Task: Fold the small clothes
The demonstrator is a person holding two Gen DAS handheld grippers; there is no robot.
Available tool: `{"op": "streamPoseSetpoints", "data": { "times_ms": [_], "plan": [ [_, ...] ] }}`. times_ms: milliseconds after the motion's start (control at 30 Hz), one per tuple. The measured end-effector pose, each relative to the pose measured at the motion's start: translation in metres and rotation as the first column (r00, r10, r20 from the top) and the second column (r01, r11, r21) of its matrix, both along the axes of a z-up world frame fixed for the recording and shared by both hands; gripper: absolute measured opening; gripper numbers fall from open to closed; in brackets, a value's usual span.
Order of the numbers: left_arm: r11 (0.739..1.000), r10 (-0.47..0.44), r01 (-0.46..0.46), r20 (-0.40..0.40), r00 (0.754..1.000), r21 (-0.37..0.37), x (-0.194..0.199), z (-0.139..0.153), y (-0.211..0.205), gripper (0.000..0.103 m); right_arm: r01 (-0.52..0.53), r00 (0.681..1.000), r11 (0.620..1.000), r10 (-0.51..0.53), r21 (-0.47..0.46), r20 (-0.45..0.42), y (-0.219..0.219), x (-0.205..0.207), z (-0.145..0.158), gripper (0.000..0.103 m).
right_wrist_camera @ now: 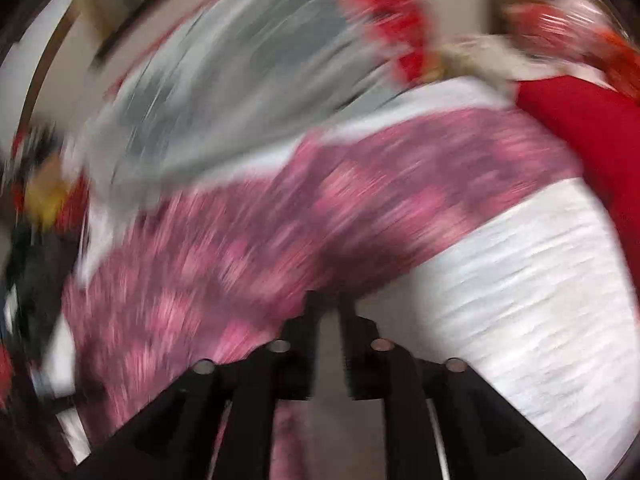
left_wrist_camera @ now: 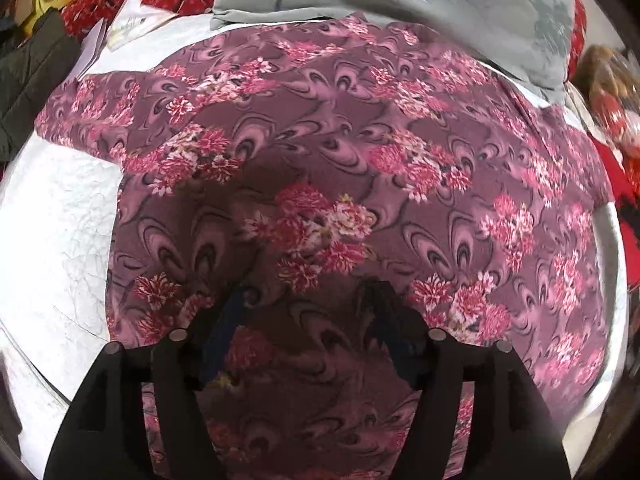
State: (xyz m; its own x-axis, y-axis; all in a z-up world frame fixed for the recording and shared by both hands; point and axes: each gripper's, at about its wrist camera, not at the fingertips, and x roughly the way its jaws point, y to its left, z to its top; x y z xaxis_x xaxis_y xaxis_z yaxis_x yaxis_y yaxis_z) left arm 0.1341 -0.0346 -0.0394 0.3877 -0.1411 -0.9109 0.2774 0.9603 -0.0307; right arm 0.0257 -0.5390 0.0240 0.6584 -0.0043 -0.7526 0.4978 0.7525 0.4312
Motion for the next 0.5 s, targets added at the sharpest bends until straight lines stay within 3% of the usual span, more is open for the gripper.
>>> {"op": "streamPoseSetpoints", "data": {
  "times_ms": [33, 100, 200, 267, 367, 500],
  "plan": [
    [1.0, -0.001, 0.001, 0.002, 1.0, -0.001, -0.002, 0.0, 0.0, 0.072, 0.077, 0.997, 0.997, -0.078, 0.027, 0.01, -0.026, -0.009, 0.0, 0.046],
    [1.0, 0.001, -0.001, 0.004, 1.0, -0.008, -0.005, 0.0, 0.002, 0.074, 0.267, 0.963, 0.96, -0.269, 0.086, 0.015, -0.092, -0.033, -0.005, 0.048],
    [1.0, 0.008, -0.008, 0.007, 1.0, -0.014, -0.006, -0.001, -0.001, 0.078, 0.427, 0.902, 0.885, -0.431, 0.187, -0.019, -0.157, -0.054, -0.028, 0.053],
    [1.0, 0.012, -0.012, 0.008, 1.0, -0.008, -0.003, -0.003, -0.004, 0.081, 0.459, 0.884, 0.847, -0.464, 0.269, -0.048, -0.18, -0.053, -0.05, 0.056],
    [1.0, 0.013, -0.013, 0.001, 1.0, 0.005, 0.001, -0.005, -0.009, 0.083, 0.453, 0.885, 0.803, -0.456, 0.388, -0.089, -0.197, -0.034, -0.087, 0.057],
    [1.0, 0.017, -0.017, -0.021, 1.0, -0.009, 0.007, -0.003, -0.009, 0.083, 0.45, 0.882, 0.792, -0.466, 0.411, -0.068, -0.203, -0.004, -0.108, 0.063]
  ]
}}
